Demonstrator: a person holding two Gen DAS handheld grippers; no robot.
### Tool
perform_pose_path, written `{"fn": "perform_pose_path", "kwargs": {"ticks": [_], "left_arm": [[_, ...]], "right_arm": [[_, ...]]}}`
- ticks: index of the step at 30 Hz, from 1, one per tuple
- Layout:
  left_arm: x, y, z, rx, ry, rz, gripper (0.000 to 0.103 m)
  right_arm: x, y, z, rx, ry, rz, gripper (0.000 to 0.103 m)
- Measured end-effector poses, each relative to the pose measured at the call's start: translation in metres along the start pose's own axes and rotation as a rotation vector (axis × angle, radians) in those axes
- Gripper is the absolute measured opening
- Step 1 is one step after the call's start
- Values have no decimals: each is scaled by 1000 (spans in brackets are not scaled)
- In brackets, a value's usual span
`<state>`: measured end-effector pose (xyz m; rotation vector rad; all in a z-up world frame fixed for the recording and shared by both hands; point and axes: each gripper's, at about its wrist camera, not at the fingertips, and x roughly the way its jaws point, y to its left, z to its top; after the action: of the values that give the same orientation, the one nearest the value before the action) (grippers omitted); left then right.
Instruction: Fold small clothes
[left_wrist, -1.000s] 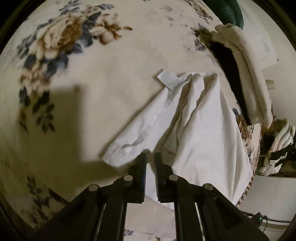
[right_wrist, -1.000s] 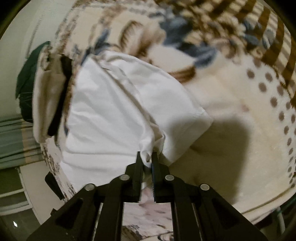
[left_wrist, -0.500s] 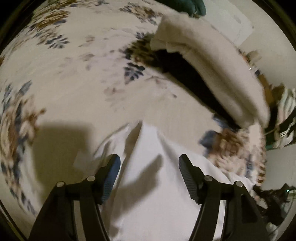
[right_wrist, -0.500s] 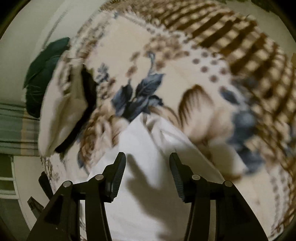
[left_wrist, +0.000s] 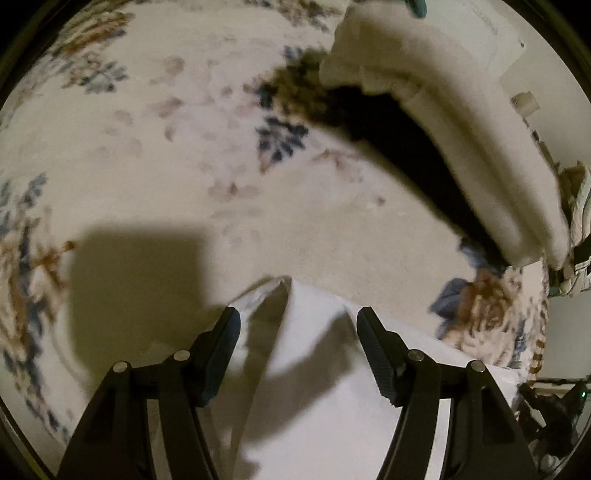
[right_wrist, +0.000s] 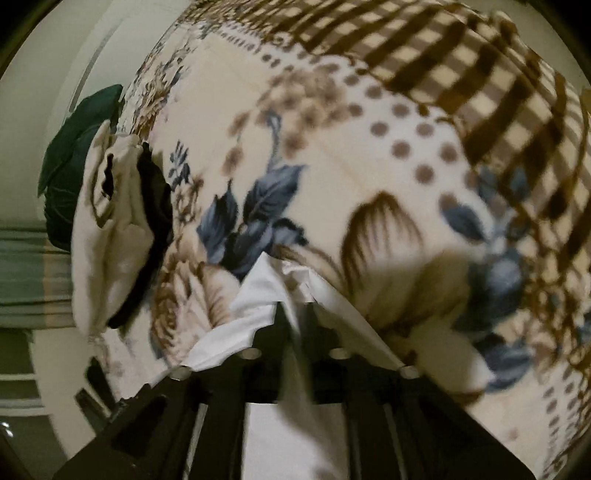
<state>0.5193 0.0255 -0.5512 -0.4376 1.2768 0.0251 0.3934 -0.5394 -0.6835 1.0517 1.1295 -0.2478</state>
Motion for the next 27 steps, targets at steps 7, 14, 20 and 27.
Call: {"fn": "perform_pose_path", "kwargs": {"ticks": [7, 14, 20, 27], "left_arm": [[-61, -44, -62, 105, -72, -58, 66], [-9, -81, -126, 110, 78, -103, 66], [10, -81, -131, 114, 84, -70, 66], [20, -82, -127, 113, 108, -71, 76]], "right_arm": [[-63, -61, -61, 85, -46, 42, 83], [-14, -114, -125, 219, -38, 311, 86], [12, -87, -118, 152, -103, 470, 86], [26, -78, -113, 120, -131, 430, 80]]}}
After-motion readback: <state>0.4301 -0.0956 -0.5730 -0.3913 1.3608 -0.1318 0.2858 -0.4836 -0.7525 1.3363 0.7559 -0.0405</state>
